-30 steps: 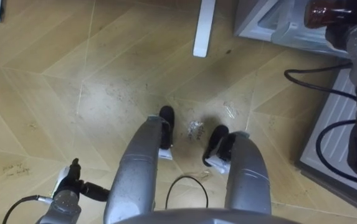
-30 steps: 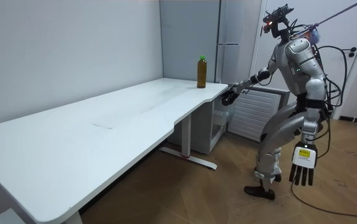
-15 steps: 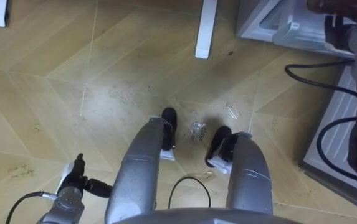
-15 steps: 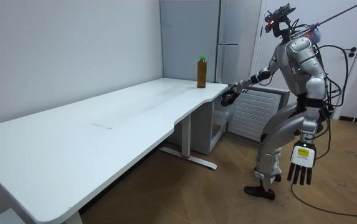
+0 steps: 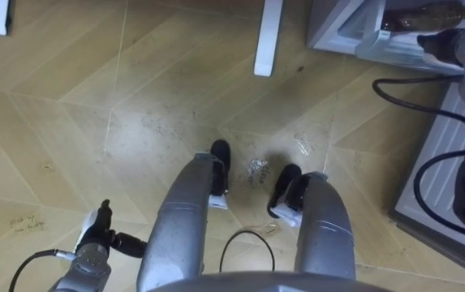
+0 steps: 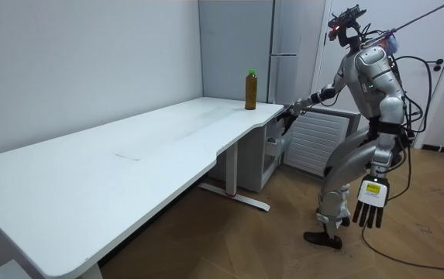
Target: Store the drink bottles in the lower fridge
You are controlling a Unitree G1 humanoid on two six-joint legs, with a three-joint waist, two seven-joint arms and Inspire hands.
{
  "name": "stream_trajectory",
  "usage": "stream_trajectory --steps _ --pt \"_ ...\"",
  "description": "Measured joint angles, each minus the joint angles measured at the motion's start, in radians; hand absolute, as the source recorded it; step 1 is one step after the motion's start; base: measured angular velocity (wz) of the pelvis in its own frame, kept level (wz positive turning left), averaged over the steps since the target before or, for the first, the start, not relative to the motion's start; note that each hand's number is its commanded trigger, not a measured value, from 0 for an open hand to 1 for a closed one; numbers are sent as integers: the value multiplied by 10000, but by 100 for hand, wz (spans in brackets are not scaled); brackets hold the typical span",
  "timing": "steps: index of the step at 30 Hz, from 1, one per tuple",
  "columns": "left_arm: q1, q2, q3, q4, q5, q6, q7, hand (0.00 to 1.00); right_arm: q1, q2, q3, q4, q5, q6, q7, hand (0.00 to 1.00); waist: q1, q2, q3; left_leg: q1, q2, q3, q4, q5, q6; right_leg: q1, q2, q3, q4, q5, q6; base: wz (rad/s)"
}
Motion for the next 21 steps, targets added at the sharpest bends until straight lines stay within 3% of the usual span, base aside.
stream_trajectory --steps 4,10,15,21 --pt "65 -3 4 1 9 -23 6 0 6 0 0 49 29 15 39 0 -2 9 6 115 8 29 -59 1 -3 108 -2 14 -48 -13 17 1" --pt "212 -7 18 -62 16 -137 -73 0 82 2 12 1050 9 40 1113 0 44 88 70 745 -10 -28 -342 -17 10 837 -26 -159 -431 -1 59 3" --pt "216 -1 133 -12 10 -105 -543 0 268 3 20 1961 9 475 2194 0 93 82 76 1520 -17 -35 -696 -48 11 1656 3 -247 -866 49 57 1" --pt "216 5 297 112 -2 37 -932 0 1307 30 128 2040 -56 934 3205 0 218 54 93 2916 -122 13 -1438 -78 -15 2994 20 -253 -1541 64 154 -1"
